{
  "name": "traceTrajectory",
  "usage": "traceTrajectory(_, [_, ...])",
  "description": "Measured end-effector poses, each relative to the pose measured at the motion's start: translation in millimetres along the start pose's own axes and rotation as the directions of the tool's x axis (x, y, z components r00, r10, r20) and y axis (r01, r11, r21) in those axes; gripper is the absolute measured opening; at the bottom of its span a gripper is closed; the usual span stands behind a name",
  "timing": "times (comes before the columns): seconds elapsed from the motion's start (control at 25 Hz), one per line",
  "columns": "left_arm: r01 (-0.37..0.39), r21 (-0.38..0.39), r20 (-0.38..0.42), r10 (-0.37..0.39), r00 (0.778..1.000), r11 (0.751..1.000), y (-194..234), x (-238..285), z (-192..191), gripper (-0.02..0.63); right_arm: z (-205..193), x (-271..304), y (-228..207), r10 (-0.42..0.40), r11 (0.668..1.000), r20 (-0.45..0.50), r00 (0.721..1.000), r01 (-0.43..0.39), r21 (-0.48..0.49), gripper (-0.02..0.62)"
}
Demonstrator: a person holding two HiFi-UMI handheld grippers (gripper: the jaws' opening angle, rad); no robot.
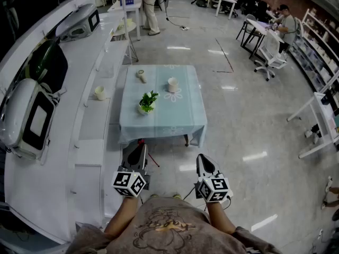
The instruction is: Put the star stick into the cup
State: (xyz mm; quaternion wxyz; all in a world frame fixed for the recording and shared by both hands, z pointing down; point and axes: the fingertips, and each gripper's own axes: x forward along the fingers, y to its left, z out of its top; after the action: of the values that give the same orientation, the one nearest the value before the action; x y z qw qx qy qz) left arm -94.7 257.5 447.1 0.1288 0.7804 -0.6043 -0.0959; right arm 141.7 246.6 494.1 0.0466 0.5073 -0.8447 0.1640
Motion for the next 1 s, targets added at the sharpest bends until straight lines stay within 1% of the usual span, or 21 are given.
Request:
traceTrajectory(0.32, [0.023, 0.008, 0.008, -0.023, 1.000, 1.000, 5, 0, 7, 0.034, 4, 3, 13, 0.005, 1.000, 0.005, 1.000, -0.005, -0.001, 0.002])
traceTrajectory(0.64, [0.045, 0.018, 0.018, -0.045, 0.999, 0.999, 23, -7, 14, 0.034, -13, 9, 33, 0.017, 1.000, -0.006, 1.000, -0.017, -0.020, 0.002])
traceTrajectory(0.88, [0.082, 0.014, 0.017, -0.082, 0.997, 0.997, 39, -4, 13, 0.034, -23, 17, 43, -0.013, 1.000, -0.002, 1.000, 0.013, -0.010, 0.002])
traceTrajectory(1.0, [0.090, 0.009, 0.012, -0.090, 0.996, 0.996, 44, 0, 14, 0.034, -19, 24, 47, -0.023, 1.000, 0.004, 1.000, 0.023, -0.001, 0.002])
